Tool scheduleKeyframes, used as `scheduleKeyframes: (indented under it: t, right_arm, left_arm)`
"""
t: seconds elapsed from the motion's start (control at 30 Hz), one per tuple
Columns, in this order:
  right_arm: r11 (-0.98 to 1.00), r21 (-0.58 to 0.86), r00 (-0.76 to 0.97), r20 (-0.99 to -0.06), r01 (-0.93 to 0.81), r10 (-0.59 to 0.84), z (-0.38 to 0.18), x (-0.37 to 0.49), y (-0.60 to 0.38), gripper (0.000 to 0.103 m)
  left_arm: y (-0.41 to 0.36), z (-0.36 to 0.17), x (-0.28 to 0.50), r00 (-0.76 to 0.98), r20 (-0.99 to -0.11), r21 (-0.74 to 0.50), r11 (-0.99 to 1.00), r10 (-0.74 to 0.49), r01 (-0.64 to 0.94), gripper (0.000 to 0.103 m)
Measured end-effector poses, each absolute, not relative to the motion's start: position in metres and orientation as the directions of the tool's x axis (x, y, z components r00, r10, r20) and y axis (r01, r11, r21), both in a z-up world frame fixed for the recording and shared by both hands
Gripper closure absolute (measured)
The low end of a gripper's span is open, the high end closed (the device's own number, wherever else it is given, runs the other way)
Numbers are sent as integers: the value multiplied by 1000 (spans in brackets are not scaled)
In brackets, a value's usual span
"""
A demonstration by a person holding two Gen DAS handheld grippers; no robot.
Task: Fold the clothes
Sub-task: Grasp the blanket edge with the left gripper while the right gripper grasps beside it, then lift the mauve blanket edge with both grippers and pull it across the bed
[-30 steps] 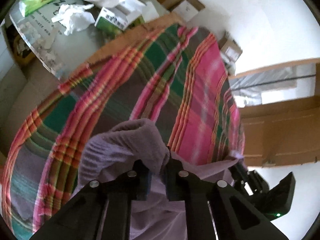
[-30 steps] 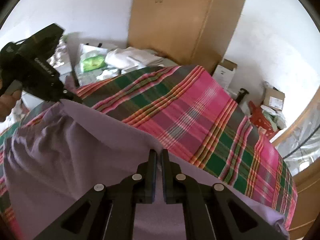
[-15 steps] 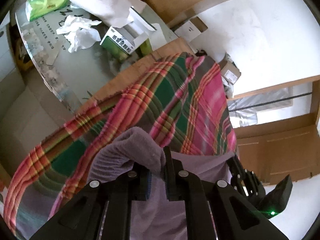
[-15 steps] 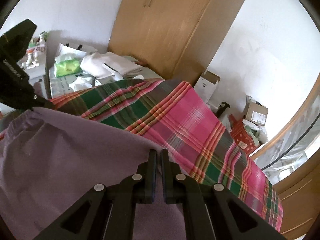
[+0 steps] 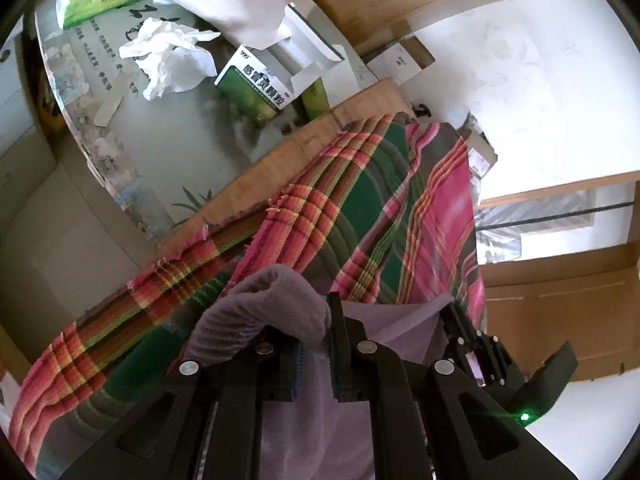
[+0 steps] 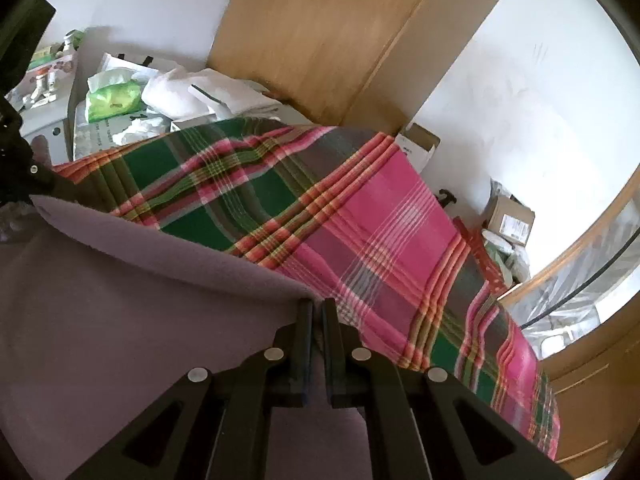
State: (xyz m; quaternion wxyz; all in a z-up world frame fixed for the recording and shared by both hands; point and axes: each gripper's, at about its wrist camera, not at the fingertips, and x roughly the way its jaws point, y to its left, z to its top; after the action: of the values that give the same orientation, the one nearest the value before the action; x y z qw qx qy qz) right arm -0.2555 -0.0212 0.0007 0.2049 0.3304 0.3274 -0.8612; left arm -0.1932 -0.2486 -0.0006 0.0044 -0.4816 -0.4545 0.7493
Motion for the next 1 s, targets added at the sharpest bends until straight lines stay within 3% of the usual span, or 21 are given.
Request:
scheduleKeyframes:
  t: [0.4,0.63,1.0]
  right_arm:
    - [-781,-360,-639,-767,510,-64,-4,-273,-23,92]
    - [-817,-368,-643,-766,444,-4,0,-276,-20,90]
    - [-850,-255,-683,-714,460,-155,55,-240,21,90]
  left_arm:
    - [-259,18,-184,-556,-675,-725,-577,485,377,86]
    - [-274,47,-170,-644,-677,-670,-659,356,340,82]
    - [-271,46,-141,-627,-690,-655,-679,361,330,82]
